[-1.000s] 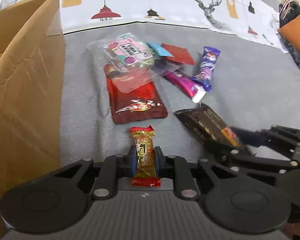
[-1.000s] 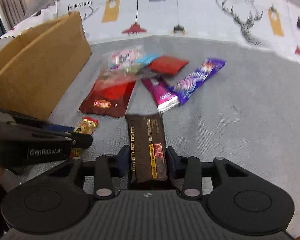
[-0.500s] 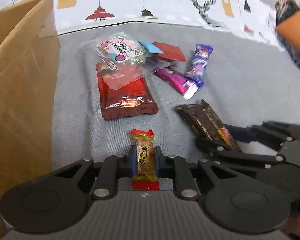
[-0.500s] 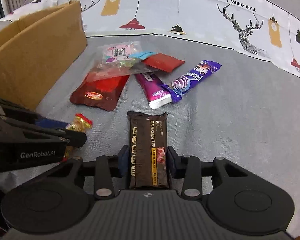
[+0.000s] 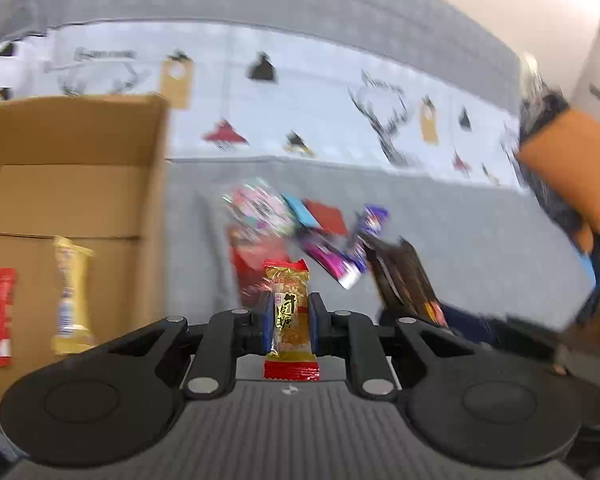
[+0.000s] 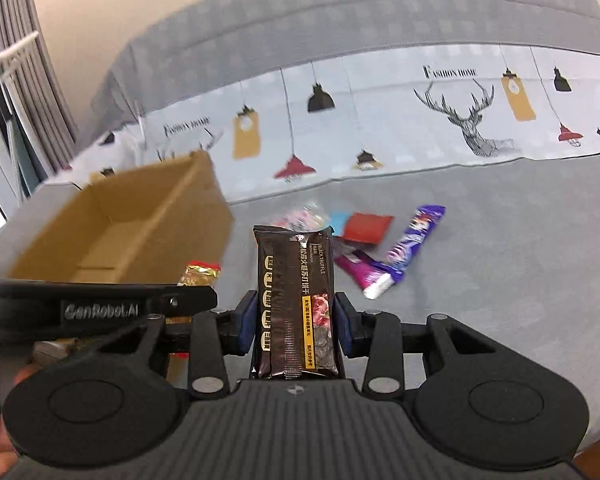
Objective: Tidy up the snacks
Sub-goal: 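Carry both snacks over the box and open both tools to release them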
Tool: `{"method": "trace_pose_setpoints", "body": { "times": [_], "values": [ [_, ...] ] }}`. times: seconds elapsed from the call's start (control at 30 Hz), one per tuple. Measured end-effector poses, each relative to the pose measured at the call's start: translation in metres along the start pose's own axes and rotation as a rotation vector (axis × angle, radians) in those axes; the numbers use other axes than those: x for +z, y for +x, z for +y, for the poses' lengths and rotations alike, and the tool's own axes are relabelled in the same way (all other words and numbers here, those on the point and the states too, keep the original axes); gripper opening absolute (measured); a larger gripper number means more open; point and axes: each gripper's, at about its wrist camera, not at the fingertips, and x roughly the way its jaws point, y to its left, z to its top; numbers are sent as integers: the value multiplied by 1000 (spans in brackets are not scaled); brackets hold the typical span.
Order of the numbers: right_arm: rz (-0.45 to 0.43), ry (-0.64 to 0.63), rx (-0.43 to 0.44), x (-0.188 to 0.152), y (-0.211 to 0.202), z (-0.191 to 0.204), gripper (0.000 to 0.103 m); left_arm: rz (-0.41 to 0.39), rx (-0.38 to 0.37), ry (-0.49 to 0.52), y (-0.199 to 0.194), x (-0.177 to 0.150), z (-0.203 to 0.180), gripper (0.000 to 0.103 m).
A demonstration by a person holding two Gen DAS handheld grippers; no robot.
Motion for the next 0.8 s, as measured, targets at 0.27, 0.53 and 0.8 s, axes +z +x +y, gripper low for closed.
{"method": "trace_pose_setpoints", "body": {
  "times": [0.27, 0.53, 0.8],
  "values": [
    [-29, -3, 18, 12, -23, 59, 42, -91, 67, -135, -37, 18, 64, 19],
    [-31, 14, 109, 40, -10, 115, 42, -163, 165, -277, -64, 18, 137, 19],
    [-31, -141, 204, 76, 6, 196, 42, -300, 303, -278, -111, 26, 180, 19]
  ]
}}
